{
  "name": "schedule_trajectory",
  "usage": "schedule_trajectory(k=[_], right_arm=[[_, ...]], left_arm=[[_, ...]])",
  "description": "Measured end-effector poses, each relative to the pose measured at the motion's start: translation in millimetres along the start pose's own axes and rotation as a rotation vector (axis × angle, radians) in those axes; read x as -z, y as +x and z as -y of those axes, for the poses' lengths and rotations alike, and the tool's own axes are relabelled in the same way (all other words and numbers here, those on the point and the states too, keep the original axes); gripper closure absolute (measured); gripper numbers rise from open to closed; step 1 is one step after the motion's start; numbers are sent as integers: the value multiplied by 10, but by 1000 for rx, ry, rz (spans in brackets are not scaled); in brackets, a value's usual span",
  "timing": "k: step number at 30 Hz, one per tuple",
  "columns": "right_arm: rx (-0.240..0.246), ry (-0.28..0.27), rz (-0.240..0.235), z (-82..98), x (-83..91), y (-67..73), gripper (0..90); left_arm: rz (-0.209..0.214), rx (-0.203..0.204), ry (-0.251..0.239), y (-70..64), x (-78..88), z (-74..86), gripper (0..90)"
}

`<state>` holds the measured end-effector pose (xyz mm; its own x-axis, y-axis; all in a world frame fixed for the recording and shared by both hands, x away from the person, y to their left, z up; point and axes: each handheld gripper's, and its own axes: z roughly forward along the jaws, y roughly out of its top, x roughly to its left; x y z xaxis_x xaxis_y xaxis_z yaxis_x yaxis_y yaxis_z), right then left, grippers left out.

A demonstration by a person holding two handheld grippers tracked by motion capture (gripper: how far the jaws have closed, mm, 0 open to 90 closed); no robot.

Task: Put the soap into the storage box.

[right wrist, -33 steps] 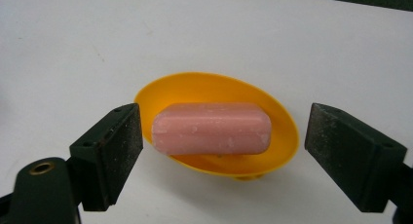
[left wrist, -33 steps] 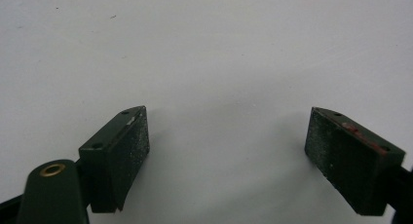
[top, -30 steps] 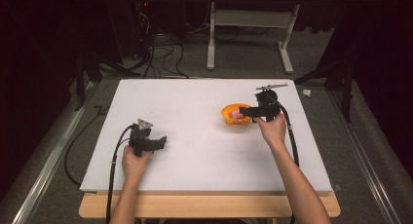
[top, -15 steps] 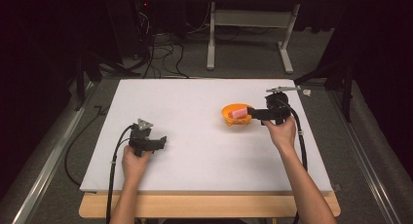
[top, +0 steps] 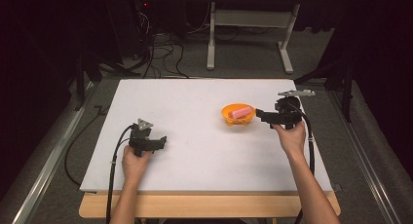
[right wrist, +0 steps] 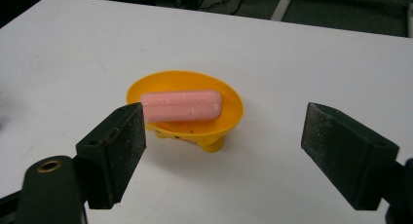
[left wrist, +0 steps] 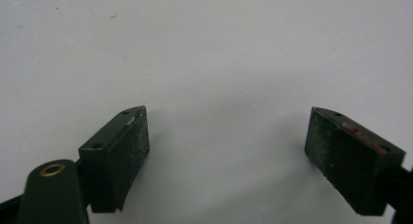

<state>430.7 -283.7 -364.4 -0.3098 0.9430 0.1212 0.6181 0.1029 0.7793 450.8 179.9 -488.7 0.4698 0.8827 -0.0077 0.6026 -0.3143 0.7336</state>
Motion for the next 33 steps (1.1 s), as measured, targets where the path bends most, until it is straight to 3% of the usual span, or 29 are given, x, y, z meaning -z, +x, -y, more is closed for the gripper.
schedule_trajectory(k=[22, 33], right_arm=[[-11, -56, 5, 223, 327, -129, 178], [-26, -62, -3, 379, 384, -174, 190]], left_arm=[[0, 0, 0, 1, 0, 0, 168], [0, 0, 0, 0, 0, 0, 168]])
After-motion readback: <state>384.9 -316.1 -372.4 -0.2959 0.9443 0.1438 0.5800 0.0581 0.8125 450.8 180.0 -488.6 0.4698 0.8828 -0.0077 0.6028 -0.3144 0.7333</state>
